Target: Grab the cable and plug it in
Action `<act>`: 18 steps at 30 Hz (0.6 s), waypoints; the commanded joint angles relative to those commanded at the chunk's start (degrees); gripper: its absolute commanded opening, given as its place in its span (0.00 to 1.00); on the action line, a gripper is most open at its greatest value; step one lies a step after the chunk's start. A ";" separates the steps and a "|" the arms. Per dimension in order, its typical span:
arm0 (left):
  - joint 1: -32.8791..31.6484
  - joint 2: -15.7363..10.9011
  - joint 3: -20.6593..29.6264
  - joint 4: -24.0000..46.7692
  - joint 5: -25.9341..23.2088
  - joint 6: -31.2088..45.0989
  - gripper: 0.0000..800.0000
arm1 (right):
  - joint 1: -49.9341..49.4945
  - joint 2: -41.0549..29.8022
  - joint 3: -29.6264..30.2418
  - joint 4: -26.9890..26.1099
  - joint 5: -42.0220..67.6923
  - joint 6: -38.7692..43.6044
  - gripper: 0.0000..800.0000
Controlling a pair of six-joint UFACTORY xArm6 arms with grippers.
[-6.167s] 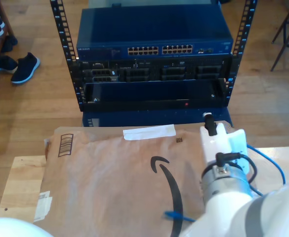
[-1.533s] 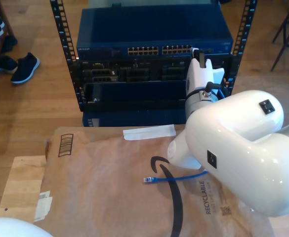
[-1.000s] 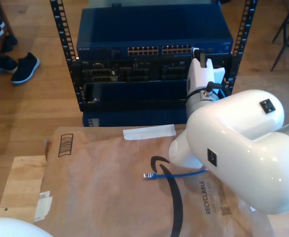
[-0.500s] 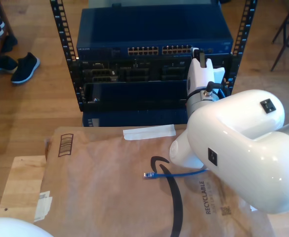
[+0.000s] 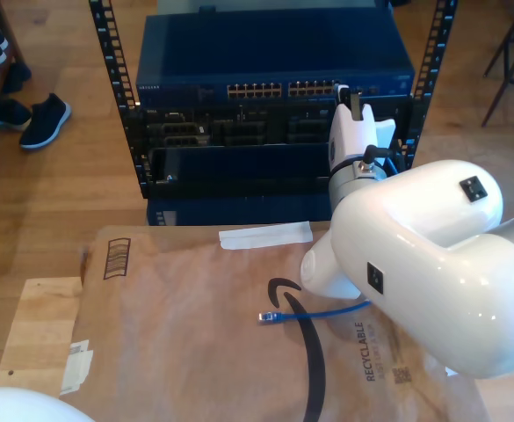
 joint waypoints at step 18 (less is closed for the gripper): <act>0.00 0.00 0.00 0.00 0.00 0.00 1.00 | -0.79 0.79 -1.49 0.00 1.05 0.09 0.00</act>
